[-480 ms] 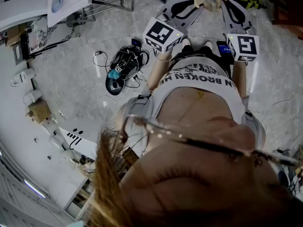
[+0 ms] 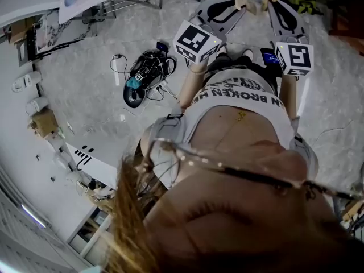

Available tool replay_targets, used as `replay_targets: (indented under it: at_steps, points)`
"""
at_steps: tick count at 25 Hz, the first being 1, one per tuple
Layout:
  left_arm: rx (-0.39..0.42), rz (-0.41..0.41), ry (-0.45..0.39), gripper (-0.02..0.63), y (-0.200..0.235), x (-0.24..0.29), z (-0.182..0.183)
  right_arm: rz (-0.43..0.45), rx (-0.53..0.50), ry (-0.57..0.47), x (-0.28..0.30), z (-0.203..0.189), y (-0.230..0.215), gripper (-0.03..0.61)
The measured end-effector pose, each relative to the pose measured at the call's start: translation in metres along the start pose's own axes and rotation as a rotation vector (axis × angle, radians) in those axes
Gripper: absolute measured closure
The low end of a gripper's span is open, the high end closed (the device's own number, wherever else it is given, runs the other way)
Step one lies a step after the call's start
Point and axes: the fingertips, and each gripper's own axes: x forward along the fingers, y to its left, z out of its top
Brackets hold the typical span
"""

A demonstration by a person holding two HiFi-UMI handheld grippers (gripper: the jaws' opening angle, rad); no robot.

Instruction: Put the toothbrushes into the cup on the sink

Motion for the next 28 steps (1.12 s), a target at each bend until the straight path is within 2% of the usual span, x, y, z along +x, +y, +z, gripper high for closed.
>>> replay_targets:
  at_steps: [6, 12, 28]
  points:
    - [-0.013, 0.043, -0.009, 0.529, 0.015, -0.008, -0.013, 0.028, -0.006, -0.021, 0.016, -0.003, 0.007, 0.532]
    - [-0.002, 0.038, -0.015, 0.529, 0.01, 0.031, 0.003, 0.004, 0.007, -0.024, 0.011, 0.001, -0.034, 0.532]
    - [0.032, -0.15, -0.007, 0.529, 0.135, 0.086, 0.01, -0.132, 0.016, -0.005, 0.133, 0.007, -0.068, 0.532]
